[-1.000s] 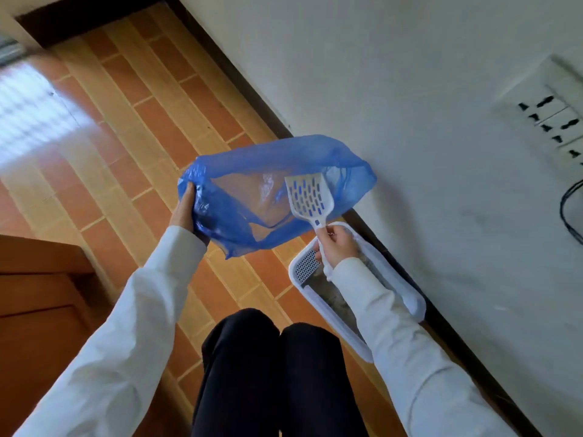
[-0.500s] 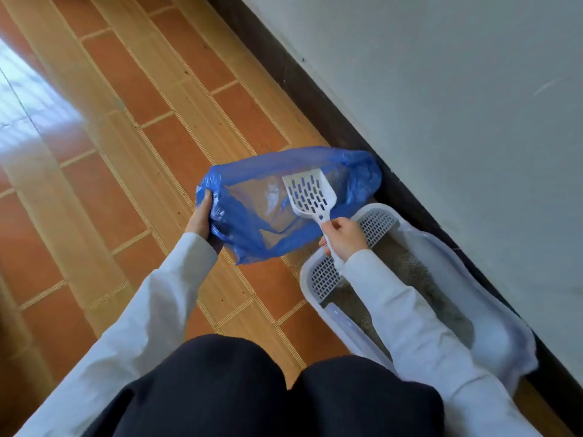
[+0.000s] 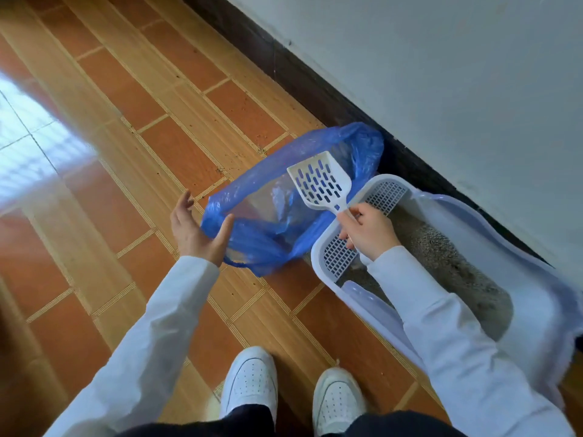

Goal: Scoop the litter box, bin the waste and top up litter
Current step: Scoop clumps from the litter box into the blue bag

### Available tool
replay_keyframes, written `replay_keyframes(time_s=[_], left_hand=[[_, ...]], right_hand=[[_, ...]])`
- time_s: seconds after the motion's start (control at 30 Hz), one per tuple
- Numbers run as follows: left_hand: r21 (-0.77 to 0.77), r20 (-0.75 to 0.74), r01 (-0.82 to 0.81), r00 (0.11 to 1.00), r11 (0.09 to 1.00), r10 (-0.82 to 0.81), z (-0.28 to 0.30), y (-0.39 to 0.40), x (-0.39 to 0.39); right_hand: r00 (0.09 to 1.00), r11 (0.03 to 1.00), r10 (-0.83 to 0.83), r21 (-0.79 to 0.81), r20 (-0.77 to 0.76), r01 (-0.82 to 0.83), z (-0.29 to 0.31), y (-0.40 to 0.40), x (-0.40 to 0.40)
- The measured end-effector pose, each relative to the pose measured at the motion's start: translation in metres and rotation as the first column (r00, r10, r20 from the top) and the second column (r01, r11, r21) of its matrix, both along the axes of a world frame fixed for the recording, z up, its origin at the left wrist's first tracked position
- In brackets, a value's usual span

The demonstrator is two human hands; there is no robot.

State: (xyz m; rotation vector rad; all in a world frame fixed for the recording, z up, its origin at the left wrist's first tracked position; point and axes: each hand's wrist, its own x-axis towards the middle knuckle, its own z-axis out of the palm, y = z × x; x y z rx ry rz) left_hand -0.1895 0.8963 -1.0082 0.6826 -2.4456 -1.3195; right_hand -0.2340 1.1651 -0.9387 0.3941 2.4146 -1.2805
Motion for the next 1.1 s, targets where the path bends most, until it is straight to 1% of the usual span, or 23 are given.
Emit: replay_keyframes(time_s=[0.03, 0.07, 0.1, 0.13, 0.17, 0.2, 0.27, 0.33, 0.4, 0.5, 0.63, 0.73, 0.87, 1.0, 1.1], left_hand=[[-0.148, -0.036, 0.046, 0.998, 0.988, -0.052, 0.002, -0.002, 0.001], [-0.278, -0.082, 0.102, 0.988, 0.955, -0.129, 0.005, -0.002, 0.001], [-0.374, -0.127, 0.164, 0.966, 0.913, -0.225, 0.009, 0.000, 0.001], [-0.424, -0.156, 0.230, 0.934, 0.876, -0.321, 0.014, 0.005, 0.001], [-0.432, -0.157, 0.303, 0.902, 0.849, -0.402, 0.018, 0.013, 0.001], [-0.408, -0.140, 0.375, 0.876, 0.833, -0.462, 0.022, 0.022, 0.001], [-0.336, -0.082, 0.486, 0.838, 0.807, -0.539, 0.030, 0.043, 0.000], [-0.296, -0.016, 0.576, 0.795, 0.762, -0.607, 0.032, 0.063, -0.004], [-0.280, 0.031, 0.658, 0.734, 0.699, -0.678, 0.033, 0.082, -0.009], [-0.270, 0.099, 0.761, 0.631, 0.589, -0.770, 0.036, 0.111, -0.015], [-0.266, 0.141, 0.835, 0.528, 0.482, -0.837, 0.035, 0.143, -0.022], [-0.300, 0.152, 0.870, 0.448, 0.390, -0.881, 0.034, 0.165, -0.027], [-0.318, 0.172, 0.891, 0.391, 0.325, -0.904, 0.030, 0.190, -0.030], [-0.350, 0.201, 0.901, 0.341, 0.258, -0.918, 0.024, 0.206, -0.031], [-0.378, 0.228, 0.897, 0.332, 0.231, -0.915, 0.017, 0.212, -0.030]], right_hand=[[1.000, 1.000, -0.009, -0.003, -0.014, 0.009, 0.001, 0.005, 0.004], [1.000, 1.000, -0.007, 0.006, -0.029, 0.007, 0.002, 0.011, 0.007], [0.999, 1.000, 0.002, 0.022, -0.039, -0.001, 0.003, 0.017, 0.011], [0.999, 0.999, 0.011, 0.034, -0.043, -0.010, 0.005, 0.024, 0.015], [0.999, 0.999, 0.014, 0.035, -0.048, -0.012, 0.007, 0.032, 0.020], [0.999, 0.999, 0.008, 0.034, -0.052, -0.006, 0.009, 0.040, 0.025], [0.998, 0.999, -0.026, 0.044, -0.057, 0.029, 0.013, 0.056, 0.036], [0.996, 0.995, -0.075, 0.058, -0.054, 0.078, 0.021, 0.074, 0.048], [0.995, 0.990, -0.092, 0.103, -0.042, 0.096, 0.029, 0.094, 0.061], [0.995, 0.969, -0.097, 0.229, -0.005, 0.096, 0.040, 0.125, 0.083], [0.981, 0.916, -0.149, 0.391, 0.125, 0.089, 0.036, 0.162, 0.110], [0.957, 0.867, -0.188, 0.496, 0.221, 0.056, 0.033, 0.182, 0.125], [0.924, 0.776, -0.197, 0.628, 0.327, -0.057, 0.037, 0.199, 0.141], [0.864, 0.740, -0.155, 0.637, 0.478, -0.219, 0.042, 0.204, 0.148], [0.832, 0.755, -0.107, 0.589, 0.545, -0.288, 0.035, 0.196, 0.146]])
